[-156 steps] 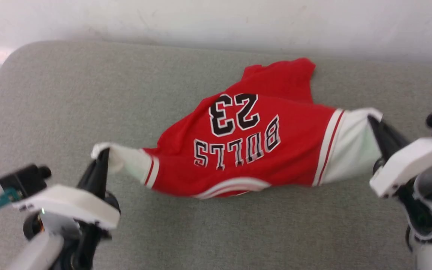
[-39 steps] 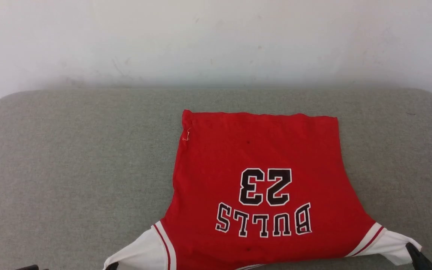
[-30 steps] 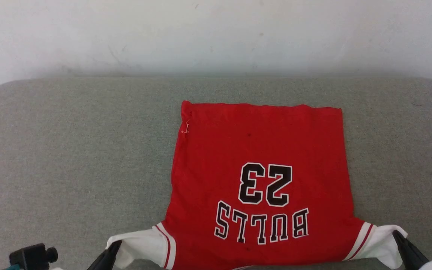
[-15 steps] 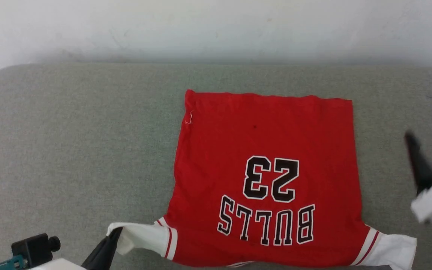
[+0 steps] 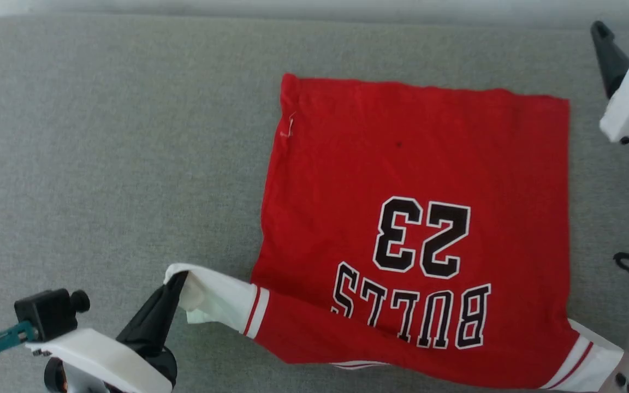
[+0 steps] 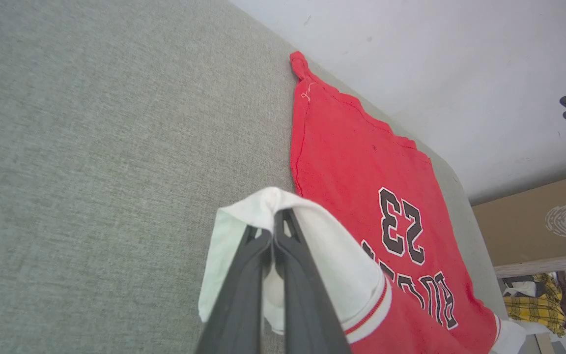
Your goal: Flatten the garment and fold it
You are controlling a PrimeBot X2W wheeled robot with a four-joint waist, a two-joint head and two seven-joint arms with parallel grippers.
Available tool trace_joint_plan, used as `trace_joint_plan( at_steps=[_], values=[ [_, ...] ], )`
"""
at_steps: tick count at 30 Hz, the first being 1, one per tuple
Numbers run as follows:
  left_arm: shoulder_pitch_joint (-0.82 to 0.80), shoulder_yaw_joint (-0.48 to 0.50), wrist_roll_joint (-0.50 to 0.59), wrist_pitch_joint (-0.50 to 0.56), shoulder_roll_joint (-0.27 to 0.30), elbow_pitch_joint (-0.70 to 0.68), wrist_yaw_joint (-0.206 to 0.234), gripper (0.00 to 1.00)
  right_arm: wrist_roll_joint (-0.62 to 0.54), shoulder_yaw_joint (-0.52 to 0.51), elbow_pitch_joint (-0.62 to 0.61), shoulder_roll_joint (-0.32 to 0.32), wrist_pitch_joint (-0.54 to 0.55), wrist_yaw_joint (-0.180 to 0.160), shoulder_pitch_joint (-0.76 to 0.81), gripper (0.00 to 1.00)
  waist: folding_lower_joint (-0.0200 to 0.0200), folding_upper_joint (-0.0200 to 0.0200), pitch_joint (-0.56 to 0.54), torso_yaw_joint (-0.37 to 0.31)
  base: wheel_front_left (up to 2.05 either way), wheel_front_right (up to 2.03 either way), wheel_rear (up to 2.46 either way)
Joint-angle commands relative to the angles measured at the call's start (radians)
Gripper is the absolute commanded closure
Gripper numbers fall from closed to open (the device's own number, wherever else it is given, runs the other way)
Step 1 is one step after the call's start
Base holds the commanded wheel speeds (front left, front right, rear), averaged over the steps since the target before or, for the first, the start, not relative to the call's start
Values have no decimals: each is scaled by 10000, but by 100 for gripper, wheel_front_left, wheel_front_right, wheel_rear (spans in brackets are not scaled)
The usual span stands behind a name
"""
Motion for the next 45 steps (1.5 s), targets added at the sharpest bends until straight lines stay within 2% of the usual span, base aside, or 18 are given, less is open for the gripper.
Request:
trace_joint_plan(
  at_steps=[1,10,18,25,26,27,28,29,33,37,45],
  values=[
    [-307,-27,138,42,-74,101,-145,100,-346,-321,557,-18,258,-6,-385,0,-3,0,864,442,0,0,0],
    [-914,-172,235,119,-285,488,-589,100,-1599,-1419,1943,-18,859,-6,-1024,0,-3,0,1652,698,0,0,0],
    [-1330,-223,278,115,-446,733,-909,100,-2214,-1928,2112,-18,875,-6,-1330,0,-3,0,2306,867,0,0,0],
    [-1593,-245,320,110,-521,950,-1110,100,-2439,-2231,2136,-18,1307,-6,-1368,0,-3,0,2649,956,0,0,0],
    [-1635,-259,321,118,-543,982,-1139,100,-2424,-2293,2165,-18,1444,-6,-1352,4,-3,0,2669,970,0,0,0],
    [-1677,-272,321,131,-561,1015,-1166,100,-2368,-2351,2196,-18,1577,-6,-1347,51,-3,0,2684,984,0,0,0],
    [-1720,-278,319,143,-576,1053,-1189,100,-2326,-2428,2213,-18,1683,-6,-1351,89,-3,0,2689,992,0,0,0],
    [-1754,-277,313,148,-588,1096,-1204,100,-2316,-2408,2232,-18,1803,-6,-1323,100,-3,0,2679,991,0,0,0],
    [-1812,-268,299,140,-621,1242,-1232,100,-2207,-2336,2191,-18,1790,-6,-1298,100,-3,0,2528,951,0,0,0],
    [-1756,-247,302,73,-638,1314,-1199,100,-1951,-2110,2166,-18,1179,-6,-1348,100,-3,0,2166,829,0,0,0],
    [-1292,-234,329,19,-516,1263,-781,100,-865,-1568,1737,-18,158,-6,-1004,100,-3,0,777,367,0,0,0]
  ],
)
